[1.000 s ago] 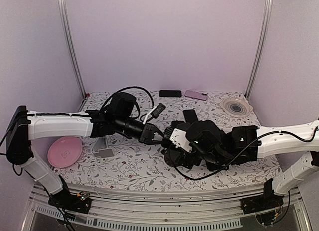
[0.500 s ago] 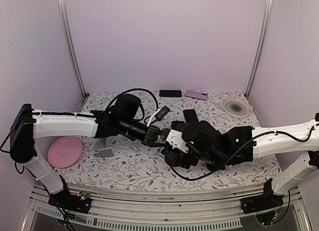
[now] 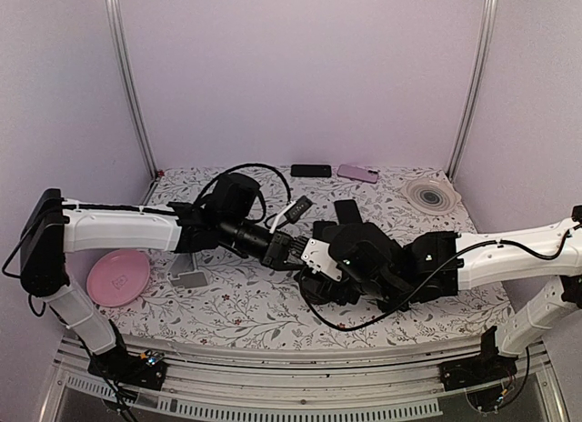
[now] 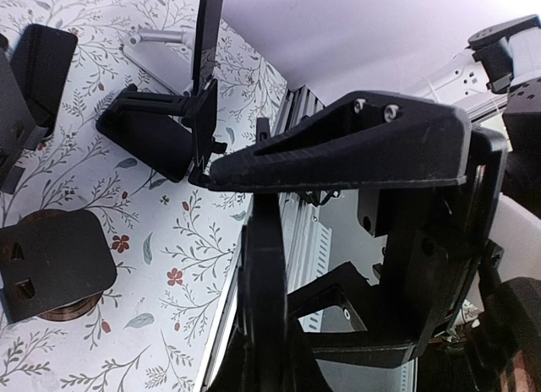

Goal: Place the phone on the phone stand
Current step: Pass from the left arm to the right

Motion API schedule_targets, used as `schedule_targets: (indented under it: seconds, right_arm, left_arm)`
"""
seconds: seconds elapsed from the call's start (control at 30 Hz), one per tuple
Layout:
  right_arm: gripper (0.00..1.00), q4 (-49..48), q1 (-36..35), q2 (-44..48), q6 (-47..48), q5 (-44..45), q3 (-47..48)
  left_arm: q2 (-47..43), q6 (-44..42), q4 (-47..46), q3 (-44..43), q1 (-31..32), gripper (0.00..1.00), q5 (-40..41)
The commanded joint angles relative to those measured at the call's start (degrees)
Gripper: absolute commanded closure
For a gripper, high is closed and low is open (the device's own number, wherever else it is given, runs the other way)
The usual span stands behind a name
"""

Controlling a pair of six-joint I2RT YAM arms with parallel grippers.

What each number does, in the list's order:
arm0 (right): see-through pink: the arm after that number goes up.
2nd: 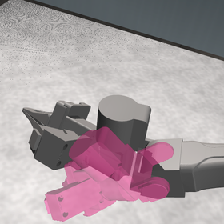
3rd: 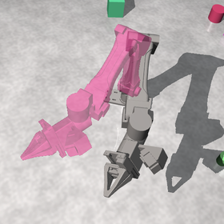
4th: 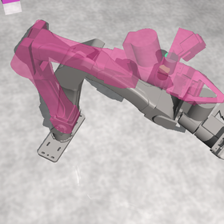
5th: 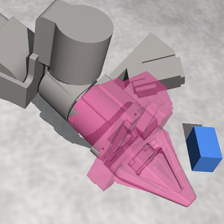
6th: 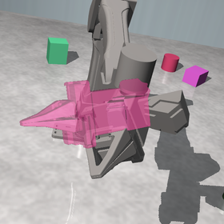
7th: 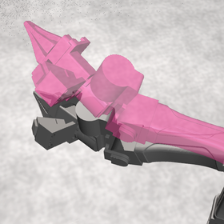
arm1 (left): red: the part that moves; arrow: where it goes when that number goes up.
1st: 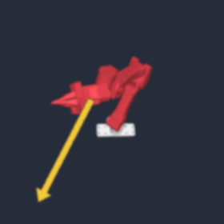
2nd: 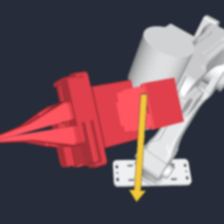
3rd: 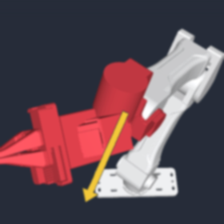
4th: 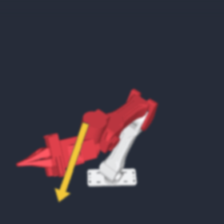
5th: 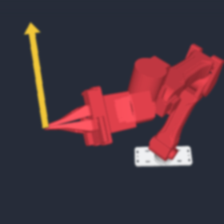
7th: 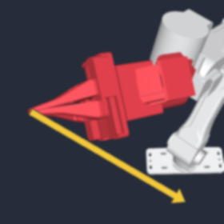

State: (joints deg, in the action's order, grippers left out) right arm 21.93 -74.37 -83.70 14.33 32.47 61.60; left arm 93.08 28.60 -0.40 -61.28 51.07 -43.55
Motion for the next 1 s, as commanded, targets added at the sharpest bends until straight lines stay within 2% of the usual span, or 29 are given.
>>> schedule_targets:
  seconds: [0.0,0.3,0.43,0.5,0.73,0.97]
  right_arm:
    - [0.27,-0.9,-0.3,-0.9,-0.8,0.4,1.8]
    - [0.57,-0.7,-0.3,-0.7,-1.0,0.5,1.5]
    - [0.67,-0.9,-0.3,-0.6,-1.2,0.9,1.2]
    - [0.72,-1.0,-0.3,-0.5,-1.4,1.1,1.2]
    - [0.80,-2.7,0.1,-0.1,-1.8,2.1,0.1]
    - [0.85,-4.4,2.1,0.7,-3.3,1.7,-1.5]
  left_arm:
    - [0.4,-0.1,-3.2,-2.7,0.8,1.00,-2.5]
    - [0.7,0.4,-3.9,-2.8,0.8,1.00,-2.6]
    - [0.9,0.6,-4.1,-2.9,0.7,1.00,-2.1]
    - [1.0,0.9,-4.3,-3.0,0.6,0.97,-1.7]
    - [1.8,1.7,-5.3,-3.7,-0.4,0.77,-0.6]
    - [2.3,2.1,-6.4,-4.3,-1.8,0.44,1.6]
